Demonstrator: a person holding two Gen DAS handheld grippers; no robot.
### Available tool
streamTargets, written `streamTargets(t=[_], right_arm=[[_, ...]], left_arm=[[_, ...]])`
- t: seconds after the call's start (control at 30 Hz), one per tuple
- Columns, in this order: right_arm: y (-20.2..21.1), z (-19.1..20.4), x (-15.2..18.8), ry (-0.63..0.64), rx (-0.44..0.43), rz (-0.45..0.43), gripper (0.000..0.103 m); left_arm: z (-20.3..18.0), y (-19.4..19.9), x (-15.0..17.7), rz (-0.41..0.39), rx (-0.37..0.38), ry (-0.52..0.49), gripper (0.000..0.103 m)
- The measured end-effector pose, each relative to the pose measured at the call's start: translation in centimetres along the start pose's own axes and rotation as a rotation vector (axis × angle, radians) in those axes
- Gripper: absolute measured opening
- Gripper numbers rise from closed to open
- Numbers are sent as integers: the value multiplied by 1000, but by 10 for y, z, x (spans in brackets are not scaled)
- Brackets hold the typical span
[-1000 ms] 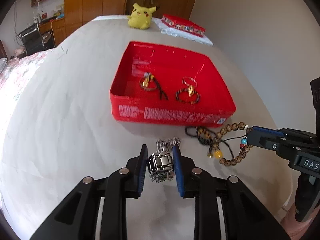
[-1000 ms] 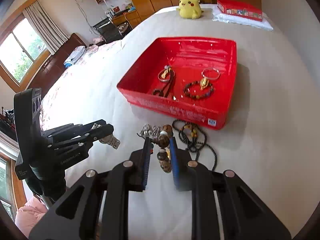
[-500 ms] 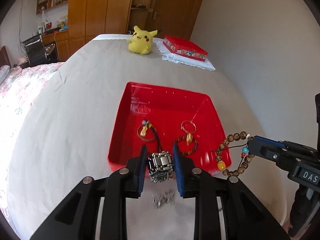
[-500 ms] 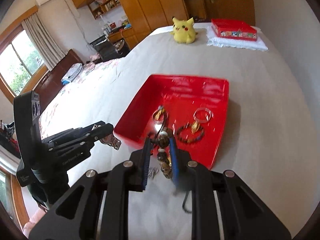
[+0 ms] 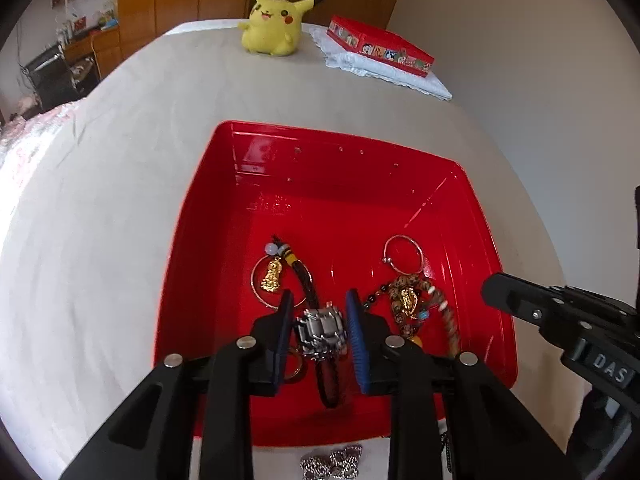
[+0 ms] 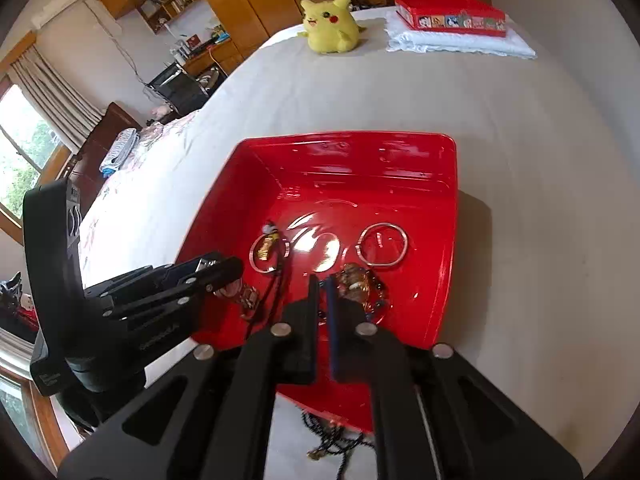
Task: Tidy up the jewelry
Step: 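Lower the watch and bracelet into the red tin and open both tools, then withdraw both tools from the tin toward the remaining necklace and chain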
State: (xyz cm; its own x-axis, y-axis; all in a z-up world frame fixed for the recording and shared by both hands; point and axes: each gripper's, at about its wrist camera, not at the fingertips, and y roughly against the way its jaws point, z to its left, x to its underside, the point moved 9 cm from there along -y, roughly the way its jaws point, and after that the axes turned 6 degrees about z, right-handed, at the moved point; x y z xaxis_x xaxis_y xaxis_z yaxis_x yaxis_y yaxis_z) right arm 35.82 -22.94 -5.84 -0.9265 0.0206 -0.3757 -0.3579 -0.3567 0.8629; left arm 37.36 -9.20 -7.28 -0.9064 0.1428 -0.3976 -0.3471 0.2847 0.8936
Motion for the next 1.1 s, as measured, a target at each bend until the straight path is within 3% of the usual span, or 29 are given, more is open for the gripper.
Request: streamTargets(t=[0.1,0.33,0.4,0.53,0.63,0.83,1.1], right_arm=[[-2,-3,1,-5,-5,-1,4],[8,5,13,9,-24,-9,5],[17,9,20,20,-28,-19,5],[37,16,37,40,-34,-45,30],[48,20,51,61,-30,-65,32],[51,24,92,62,-62,-41,32],[36,28,136,45,-90,-3,33]], left_arm=[[2,10,-2,-28,4,0,45],[2,50,4,-93,7,-6,45],[-1,64,11,-115,3,-14,53],[-4,85,30,-145,-22,-38,67],[-2,94,50,-151,-26,-41,74],[11,99,87,-160,-93,-34,83],[28,93,130,-157,-164,17,84]])
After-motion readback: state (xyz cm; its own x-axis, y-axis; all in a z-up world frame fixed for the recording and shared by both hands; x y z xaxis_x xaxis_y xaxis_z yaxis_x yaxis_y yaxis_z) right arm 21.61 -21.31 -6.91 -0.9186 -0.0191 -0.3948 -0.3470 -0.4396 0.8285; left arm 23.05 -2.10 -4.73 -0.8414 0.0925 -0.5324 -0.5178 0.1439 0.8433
